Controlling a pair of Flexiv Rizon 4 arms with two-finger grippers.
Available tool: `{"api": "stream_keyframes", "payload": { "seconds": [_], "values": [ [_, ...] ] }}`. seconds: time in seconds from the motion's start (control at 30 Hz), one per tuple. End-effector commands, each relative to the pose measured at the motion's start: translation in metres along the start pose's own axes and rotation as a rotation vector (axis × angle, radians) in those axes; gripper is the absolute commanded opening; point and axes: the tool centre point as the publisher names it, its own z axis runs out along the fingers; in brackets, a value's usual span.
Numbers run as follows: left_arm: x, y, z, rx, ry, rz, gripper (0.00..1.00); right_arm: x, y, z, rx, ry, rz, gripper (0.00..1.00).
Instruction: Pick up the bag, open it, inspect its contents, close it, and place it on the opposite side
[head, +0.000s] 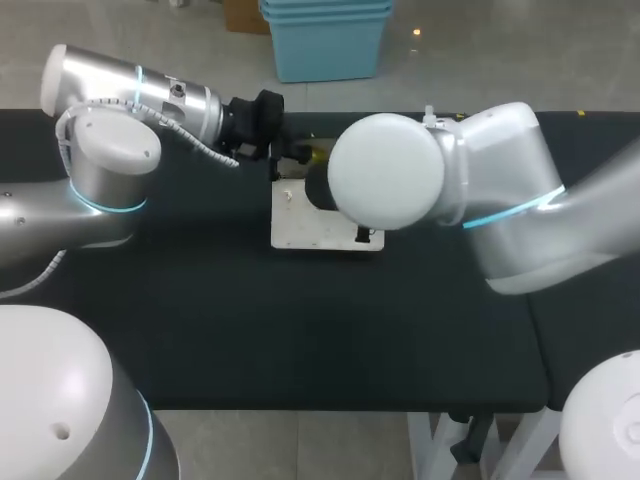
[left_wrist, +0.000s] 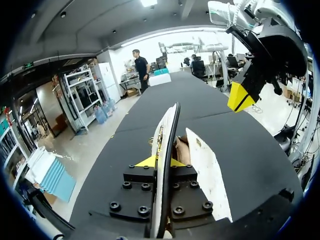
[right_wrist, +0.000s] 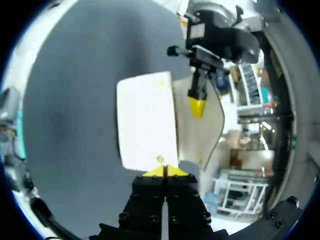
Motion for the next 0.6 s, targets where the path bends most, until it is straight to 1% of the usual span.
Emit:
{"api": "stream_keyframes", "payload": {
  "seconds": [0.03, 0.17, 0.3, 0.33, 0.47, 0.6],
  "values": [
    [-0.004, 0.018, 0.016, 0.031, -0.001, 0.017, 0.00, 0.011, -0.003, 0.010, -0.028, -0.010, -0.001, 0.00],
    [-0.002, 0.028, 0.018, 0.051, -0.014, 0.057, 0.00, 0.023, 0.001, 0.018, -0.048, 0.014, -0.019, 0.00],
    [0.001, 0.037, 0.020, 0.069, -0.023, 0.109, 0.00, 0.034, 0.007, 0.030, -0.048, 0.037, -0.037, 0.00],
    [0.002, 0.039, 0.021, 0.071, -0.028, 0.126, 0.00, 0.037, 0.008, 0.034, -0.031, 0.043, -0.044, 0.00],
    [0.007, 0.043, 0.025, 0.056, -0.053, 0.196, 0.00, 0.047, 0.009, 0.044, -0.023, 0.078, -0.042, 0.00],
    [0.010, 0.047, 0.028, 0.053, -0.061, 0.215, 0.00, 0.056, 0.010, 0.052, -0.022, 0.103, -0.032, 0.00]
  ]
}}
